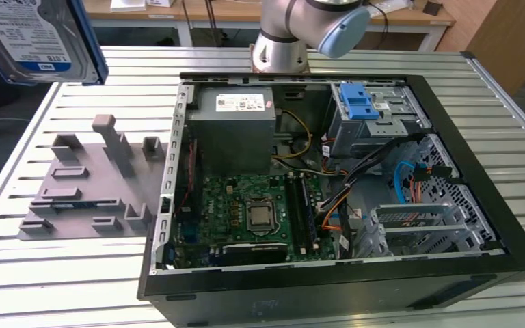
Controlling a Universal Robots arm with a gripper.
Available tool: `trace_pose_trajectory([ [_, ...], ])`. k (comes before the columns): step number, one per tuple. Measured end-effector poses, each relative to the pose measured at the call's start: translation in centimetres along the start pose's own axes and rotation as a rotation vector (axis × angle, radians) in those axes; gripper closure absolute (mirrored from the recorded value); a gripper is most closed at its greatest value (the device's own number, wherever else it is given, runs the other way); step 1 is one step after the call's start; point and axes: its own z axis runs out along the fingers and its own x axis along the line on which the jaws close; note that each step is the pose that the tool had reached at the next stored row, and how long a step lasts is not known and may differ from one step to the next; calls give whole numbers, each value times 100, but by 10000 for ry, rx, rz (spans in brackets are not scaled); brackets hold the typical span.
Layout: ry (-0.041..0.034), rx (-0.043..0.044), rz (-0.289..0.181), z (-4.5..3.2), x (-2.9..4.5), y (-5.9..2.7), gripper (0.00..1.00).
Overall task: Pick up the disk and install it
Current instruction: 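Pick up the disk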
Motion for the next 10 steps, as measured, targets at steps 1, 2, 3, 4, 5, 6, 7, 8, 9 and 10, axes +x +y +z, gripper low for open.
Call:
trace_pose_trajectory([
  [1, 1, 0, 0, -1, 11, -24, 64],
  [2, 1, 0, 0, -1, 21, -45, 64],
  [3, 2, 0, 0, -2, 30, -65, 64],
  [4, 3, 0, 0, -3, 40, -87, 64],
  [5, 3, 0, 1, -4, 50, -109, 64],
  [6, 4, 0, 1, -4, 59, -130, 64],
  [7, 5, 1, 0, -5, 69, -151, 64],
  [8, 6, -1, 0, -6, 78, -171, 64],
  [9, 8, 0, 0, -7, 88, -193, 64],
  [10, 8, 0, -1, -8, 97, -213, 64],
])
